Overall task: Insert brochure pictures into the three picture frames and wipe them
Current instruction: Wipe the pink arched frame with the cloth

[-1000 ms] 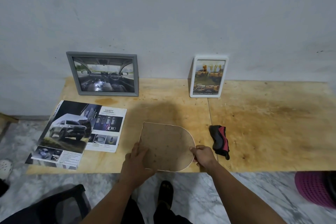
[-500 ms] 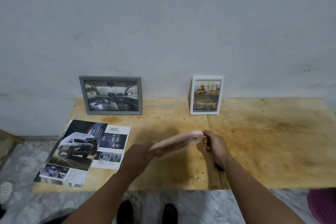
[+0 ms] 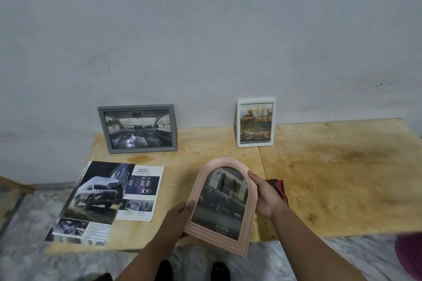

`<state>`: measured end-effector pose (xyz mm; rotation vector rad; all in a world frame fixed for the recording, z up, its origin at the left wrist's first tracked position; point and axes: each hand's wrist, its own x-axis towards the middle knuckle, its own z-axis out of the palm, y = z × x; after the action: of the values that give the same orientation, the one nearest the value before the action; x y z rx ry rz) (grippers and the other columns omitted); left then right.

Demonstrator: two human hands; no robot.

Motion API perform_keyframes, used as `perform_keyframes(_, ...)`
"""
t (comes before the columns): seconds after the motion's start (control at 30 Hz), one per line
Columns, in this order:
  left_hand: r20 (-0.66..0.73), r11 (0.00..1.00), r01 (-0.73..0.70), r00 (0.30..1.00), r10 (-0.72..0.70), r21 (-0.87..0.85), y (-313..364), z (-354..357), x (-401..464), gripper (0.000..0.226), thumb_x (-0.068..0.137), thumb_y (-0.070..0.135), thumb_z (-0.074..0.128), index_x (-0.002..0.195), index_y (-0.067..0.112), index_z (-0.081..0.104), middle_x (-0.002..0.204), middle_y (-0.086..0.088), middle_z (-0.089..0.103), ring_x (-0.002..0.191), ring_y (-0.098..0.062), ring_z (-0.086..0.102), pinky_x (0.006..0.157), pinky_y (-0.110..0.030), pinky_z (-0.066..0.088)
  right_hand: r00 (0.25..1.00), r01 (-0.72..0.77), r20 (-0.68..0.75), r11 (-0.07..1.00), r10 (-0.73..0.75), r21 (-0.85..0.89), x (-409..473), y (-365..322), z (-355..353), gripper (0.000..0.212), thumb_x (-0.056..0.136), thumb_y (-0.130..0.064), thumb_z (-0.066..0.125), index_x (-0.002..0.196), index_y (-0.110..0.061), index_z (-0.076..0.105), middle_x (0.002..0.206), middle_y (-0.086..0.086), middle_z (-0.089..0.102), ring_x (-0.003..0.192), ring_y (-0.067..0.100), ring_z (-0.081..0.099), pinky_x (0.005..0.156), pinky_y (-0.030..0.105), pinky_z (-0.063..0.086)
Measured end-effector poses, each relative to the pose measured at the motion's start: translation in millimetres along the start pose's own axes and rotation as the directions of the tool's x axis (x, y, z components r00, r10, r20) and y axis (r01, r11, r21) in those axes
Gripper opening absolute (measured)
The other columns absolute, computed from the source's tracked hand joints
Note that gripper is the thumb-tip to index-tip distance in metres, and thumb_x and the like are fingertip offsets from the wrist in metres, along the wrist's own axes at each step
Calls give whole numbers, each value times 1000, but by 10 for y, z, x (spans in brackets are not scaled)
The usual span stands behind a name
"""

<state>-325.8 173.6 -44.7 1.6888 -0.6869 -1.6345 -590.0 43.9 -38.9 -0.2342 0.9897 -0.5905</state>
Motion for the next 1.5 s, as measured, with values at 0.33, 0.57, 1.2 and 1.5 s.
perform_keyframes(0.33, -98, 948, 91, 987, -126, -305, -135, 120, 157, 22, 105, 18, 54, 119, 13, 70, 112, -22, 74, 93, -39, 71, 71, -42, 58, 828, 101, -420, 835, -373, -542, 65, 76, -20, 29, 97, -34, 67, 105, -8, 75, 96, 9, 73, 91, 27, 69, 88, 48, 58)
perform_keyframes(0.57, -306, 942, 104, 929, -207, -320, -308, 173, 533, 25, 101, 27, 59, 125, 23, 64, 116, -13, 72, 103, -40, 69, 87, -58, 58, 542, -307, -586, 507, -603, -805, 148, 8, -818, 56, 91, -50, 64, 136, -20, 51, 132, 15, 53, 120, 40, 54, 97, 51, 50)
perform_keyframes(1.2, -281, 939, 106, 960, -11, 327, -344, -90, 264, 65, 82, 33, 74, 143, 16, 56, 136, -10, 64, 107, -30, 69, 97, -52, 57, 937, -70, -338, 996, 83, 49, -32, 168, -689, 23, 91, 4, 53, 114, -1, 53, 100, 23, 60, 73, 29, 60, 50, 31, 56)
perform_keyframes(1.5, -239, 808, 89, 969, 65, 583, -501, -151, 38, 66, 89, 26, 77, 148, 16, 50, 145, -6, 55, 131, -23, 54, 108, -26, 40, 969, -116, -226, 992, 101, -57, 173, 767, -33, 39, 94, -30, 66, 126, -8, 63, 86, 14, 63, 60, 21, 55, 42, 29, 42)
